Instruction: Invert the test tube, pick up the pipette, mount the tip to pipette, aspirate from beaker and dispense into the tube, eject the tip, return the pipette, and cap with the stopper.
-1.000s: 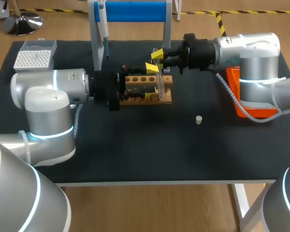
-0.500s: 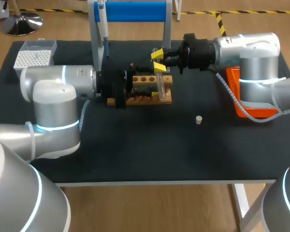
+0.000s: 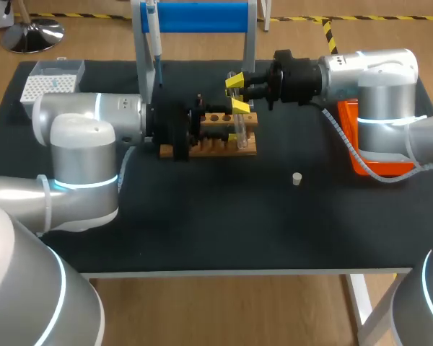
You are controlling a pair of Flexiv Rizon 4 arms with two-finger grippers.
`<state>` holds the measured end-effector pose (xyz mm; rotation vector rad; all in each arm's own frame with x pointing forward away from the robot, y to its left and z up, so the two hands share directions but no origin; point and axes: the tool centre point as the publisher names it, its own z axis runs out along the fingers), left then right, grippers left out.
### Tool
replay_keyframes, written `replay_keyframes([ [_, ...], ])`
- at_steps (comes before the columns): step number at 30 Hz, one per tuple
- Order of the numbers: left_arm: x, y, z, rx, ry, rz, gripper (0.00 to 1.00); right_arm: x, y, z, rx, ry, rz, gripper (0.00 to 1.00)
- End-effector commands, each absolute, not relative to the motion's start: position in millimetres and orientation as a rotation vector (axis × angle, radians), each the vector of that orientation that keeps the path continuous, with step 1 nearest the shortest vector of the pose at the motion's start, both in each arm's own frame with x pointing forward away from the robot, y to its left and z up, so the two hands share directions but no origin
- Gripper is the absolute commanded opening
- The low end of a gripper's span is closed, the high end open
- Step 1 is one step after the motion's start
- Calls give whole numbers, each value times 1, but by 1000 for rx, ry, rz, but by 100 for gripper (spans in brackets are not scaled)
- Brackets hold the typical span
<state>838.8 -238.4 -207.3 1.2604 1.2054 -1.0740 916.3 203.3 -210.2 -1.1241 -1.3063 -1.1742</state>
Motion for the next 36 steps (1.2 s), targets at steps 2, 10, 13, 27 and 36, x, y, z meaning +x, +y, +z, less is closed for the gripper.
replay_keyframes([
  [2, 839, -238, -207, 1265, 1205, -1077, 50, 916, 202, -209, -1126, -1309, -1172, 0],
  [10, 837, -237, -207, 1256, 1207, -1079, 0, 916, 202, -209, -1126, -1309, -1172, 0],
  [13, 837, -235, -207, 1249, 1204, -1086, 0, 916, 202, -209, -1126, -1309, -1172, 0],
  [27, 837, -235, -207, 1246, 1212, -1083, 0, 916, 202, -209, -1126, -1309, -1172, 100],
  [36, 837, -235, -207, 1246, 1212, -1083, 0, 916, 202, -209, -1126, -1309, -1172, 100],
])
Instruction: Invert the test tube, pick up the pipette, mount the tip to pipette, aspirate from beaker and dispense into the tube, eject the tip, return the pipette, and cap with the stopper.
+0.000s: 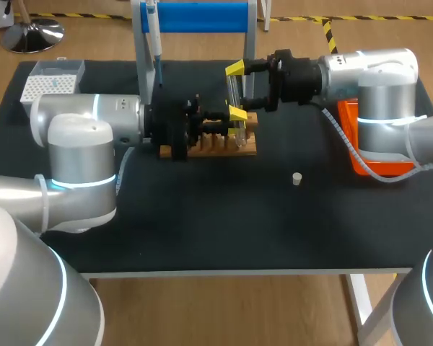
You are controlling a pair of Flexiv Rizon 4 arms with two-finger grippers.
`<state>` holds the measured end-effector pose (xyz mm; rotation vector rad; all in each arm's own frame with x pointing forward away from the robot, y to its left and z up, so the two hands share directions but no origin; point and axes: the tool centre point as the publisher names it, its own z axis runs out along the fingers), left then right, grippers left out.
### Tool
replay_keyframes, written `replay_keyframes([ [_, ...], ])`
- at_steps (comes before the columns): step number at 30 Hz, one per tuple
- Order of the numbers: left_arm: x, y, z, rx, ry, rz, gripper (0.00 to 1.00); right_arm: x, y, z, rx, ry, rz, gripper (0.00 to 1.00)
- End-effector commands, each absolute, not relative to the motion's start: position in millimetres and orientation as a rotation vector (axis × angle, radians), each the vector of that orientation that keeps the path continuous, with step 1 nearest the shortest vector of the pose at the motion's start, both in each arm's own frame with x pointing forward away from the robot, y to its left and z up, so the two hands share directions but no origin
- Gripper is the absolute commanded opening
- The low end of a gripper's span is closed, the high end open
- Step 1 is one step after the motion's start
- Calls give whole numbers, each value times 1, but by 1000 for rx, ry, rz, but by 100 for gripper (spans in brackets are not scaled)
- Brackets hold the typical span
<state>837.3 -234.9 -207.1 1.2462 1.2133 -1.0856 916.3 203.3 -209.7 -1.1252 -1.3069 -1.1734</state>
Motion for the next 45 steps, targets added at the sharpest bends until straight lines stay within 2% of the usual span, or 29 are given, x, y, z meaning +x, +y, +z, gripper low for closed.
replay_keyframes([
  [1, 837, -235, -207, 1246, 1212, -1083, 0, 913, 197, -207, -1115, -1397, -1235, 100],
  [14, 837, -235, -207, 1246, 1212, -1083, 0, 896, 126, -228, -947, -2119, -1794, 100],
  [29, 837, -235, -207, 1246, 1212, -1083, 0, 896, 126, -228, -947, -2119, -1794, 100],
  [45, 837, -235, -207, 1246, 1212, -1083, 0, 913, 125, -273, -561, -2494, -1818, 100],
])
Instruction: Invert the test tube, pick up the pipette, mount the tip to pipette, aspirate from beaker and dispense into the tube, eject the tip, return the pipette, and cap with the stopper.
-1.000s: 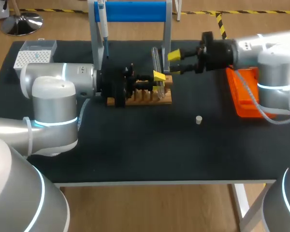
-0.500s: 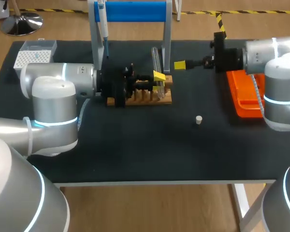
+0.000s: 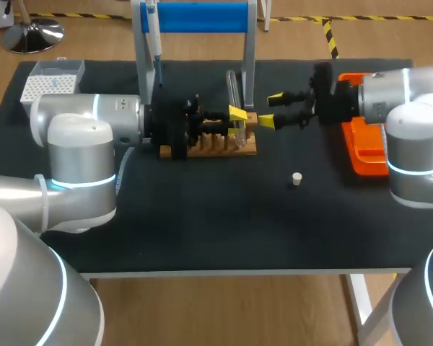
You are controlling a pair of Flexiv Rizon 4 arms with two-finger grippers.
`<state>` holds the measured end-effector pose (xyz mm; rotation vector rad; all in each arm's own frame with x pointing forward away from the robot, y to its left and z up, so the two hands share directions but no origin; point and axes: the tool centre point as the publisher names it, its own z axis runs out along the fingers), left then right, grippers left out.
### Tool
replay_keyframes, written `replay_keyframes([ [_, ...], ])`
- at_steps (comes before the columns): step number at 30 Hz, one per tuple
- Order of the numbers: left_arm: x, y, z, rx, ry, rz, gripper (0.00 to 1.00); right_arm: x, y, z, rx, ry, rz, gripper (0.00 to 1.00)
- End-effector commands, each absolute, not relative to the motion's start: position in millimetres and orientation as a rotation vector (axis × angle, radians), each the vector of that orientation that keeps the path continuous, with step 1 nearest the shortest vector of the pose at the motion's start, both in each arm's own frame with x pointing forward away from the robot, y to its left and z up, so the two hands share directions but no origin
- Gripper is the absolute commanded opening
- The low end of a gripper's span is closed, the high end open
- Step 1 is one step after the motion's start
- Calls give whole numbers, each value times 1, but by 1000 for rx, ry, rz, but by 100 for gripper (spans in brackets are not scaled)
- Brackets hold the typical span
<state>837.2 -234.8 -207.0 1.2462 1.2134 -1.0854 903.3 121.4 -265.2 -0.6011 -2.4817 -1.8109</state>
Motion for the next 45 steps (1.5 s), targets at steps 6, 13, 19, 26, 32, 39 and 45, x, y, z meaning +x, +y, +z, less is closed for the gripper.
replay_keyframes([
  [6, 837, -235, -207, 1246, 1212, -1083, 0, 921, 132, -286, -531, -2571, -1849, 100],
  [13, 837, -235, -207, 1246, 1212, -1083, 0, 925, 149, -295, -432, -2641, -1913, 100],
  [19, 837, -235, -207, 1246, 1212, -1083, 0, 925, 160, -309, -387, -2720, -1891, 100],
  [26, 837, -235, -207, 1246, 1212, -1083, 0, 926, 163, -320, -388, -2796, -1829, 100],
  [32, 837, -235, -207, 1246, 1212, -1083, 0, 928, 160, -325, -442, -2810, -1802, 100],
  [39, 837, -235, -207, 1246, 1212, -1083, 0, 930, 155, -327, -486, -2813, -1793, 100],
  [45, 837, -235, -207, 1246, 1212, -1083, 0, 930, 153, -329, -498, -2821, -1786, 100],
])
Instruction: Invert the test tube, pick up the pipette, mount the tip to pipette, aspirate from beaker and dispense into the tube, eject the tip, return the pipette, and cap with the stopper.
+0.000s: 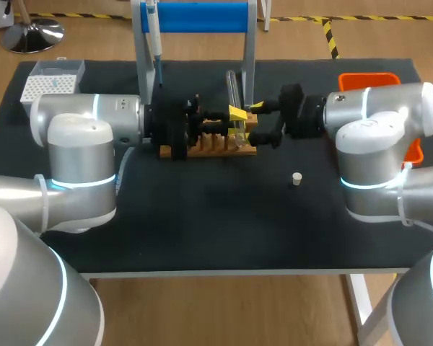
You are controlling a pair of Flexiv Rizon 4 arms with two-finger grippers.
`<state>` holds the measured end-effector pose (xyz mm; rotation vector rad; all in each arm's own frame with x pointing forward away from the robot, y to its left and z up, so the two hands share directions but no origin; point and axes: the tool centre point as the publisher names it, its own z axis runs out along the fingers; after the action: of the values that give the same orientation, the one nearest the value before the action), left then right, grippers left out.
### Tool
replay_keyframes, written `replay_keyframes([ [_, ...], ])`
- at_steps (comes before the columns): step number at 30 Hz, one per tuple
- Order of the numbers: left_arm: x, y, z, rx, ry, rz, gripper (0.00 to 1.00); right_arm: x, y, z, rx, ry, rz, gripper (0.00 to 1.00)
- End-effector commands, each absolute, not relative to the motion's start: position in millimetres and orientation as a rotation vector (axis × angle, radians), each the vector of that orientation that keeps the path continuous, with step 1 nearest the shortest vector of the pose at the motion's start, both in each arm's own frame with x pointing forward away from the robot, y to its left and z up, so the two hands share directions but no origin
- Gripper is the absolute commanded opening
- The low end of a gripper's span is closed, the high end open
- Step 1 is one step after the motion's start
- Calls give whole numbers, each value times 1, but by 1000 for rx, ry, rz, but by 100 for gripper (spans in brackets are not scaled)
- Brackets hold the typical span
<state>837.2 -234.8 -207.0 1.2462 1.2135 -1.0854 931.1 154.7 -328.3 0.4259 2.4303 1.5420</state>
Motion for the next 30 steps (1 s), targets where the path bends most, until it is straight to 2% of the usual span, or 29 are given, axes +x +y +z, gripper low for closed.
replay_keyframes([
  [1, 837, -235, -207, 1246, 1212, -1083, 0, 930, 153, -329, 429, 2430, 1536, 100],
  [30, 837, -235, -207, 1246, 1212, -1083, 0, 927, 150, -328, 422, 2418, 1524, 100],
])
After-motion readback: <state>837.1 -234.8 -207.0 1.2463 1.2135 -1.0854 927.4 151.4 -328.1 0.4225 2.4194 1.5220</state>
